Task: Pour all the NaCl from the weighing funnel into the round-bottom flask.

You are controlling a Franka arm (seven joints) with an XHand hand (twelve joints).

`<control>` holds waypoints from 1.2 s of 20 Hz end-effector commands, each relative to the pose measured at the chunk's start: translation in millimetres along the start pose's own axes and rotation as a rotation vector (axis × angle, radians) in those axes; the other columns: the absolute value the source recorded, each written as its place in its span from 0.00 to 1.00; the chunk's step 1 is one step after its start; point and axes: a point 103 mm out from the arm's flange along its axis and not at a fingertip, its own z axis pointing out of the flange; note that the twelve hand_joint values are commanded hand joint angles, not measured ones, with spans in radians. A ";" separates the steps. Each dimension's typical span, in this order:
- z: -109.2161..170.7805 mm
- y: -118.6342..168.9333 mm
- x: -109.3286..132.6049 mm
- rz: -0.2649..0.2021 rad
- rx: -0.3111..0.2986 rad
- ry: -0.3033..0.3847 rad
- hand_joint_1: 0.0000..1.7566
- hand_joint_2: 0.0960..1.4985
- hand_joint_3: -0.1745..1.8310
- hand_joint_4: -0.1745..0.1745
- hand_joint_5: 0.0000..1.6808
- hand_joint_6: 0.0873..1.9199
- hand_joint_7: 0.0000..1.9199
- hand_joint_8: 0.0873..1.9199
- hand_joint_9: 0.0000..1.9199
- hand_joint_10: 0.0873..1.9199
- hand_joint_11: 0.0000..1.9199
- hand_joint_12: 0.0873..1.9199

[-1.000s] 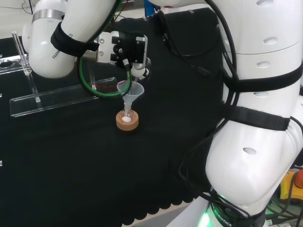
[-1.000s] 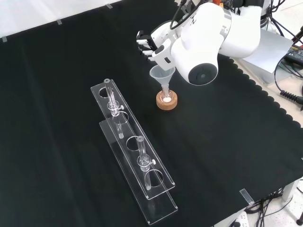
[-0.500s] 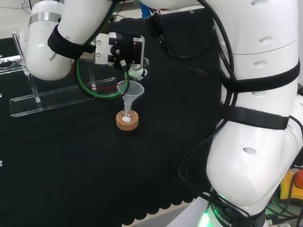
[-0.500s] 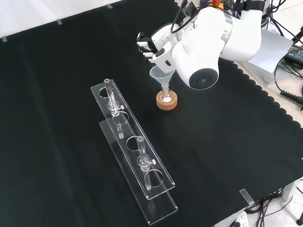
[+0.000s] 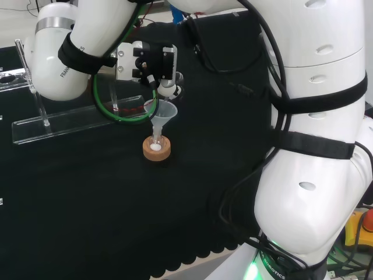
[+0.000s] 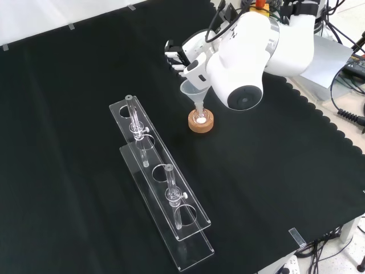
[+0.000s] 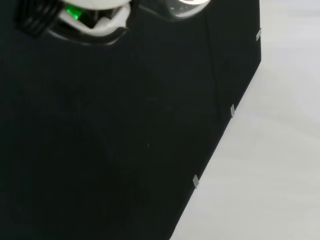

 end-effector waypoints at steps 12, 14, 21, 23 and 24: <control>9.4 1.3 -4.8 -0.012 -0.042 0.126 0.62 0.39 0.49 1.00 0.67 0.50 0.45 0.25 0.61 0.07 0.46 0.52; 13.6 2.0 -6.5 -0.013 -0.048 0.156 0.62 0.39 0.49 1.00 0.67 0.50 0.45 0.25 0.61 0.07 0.46 0.52; 31.8 5.8 -13.2 -0.016 -0.062 0.246 0.62 0.39 0.49 1.00 0.67 0.50 0.45 0.25 0.61 0.07 0.46 0.52; 36.2 6.5 -14.8 -0.019 -0.065 0.271 0.62 0.39 0.49 1.00 0.67 0.50 0.45 0.25 0.61 0.07 0.46 0.52; 39.0 7.3 -15.7 -0.019 -0.066 0.282 0.62 0.39 0.49 1.00 0.67 0.50 0.45 0.25 0.61 0.07 0.46 0.52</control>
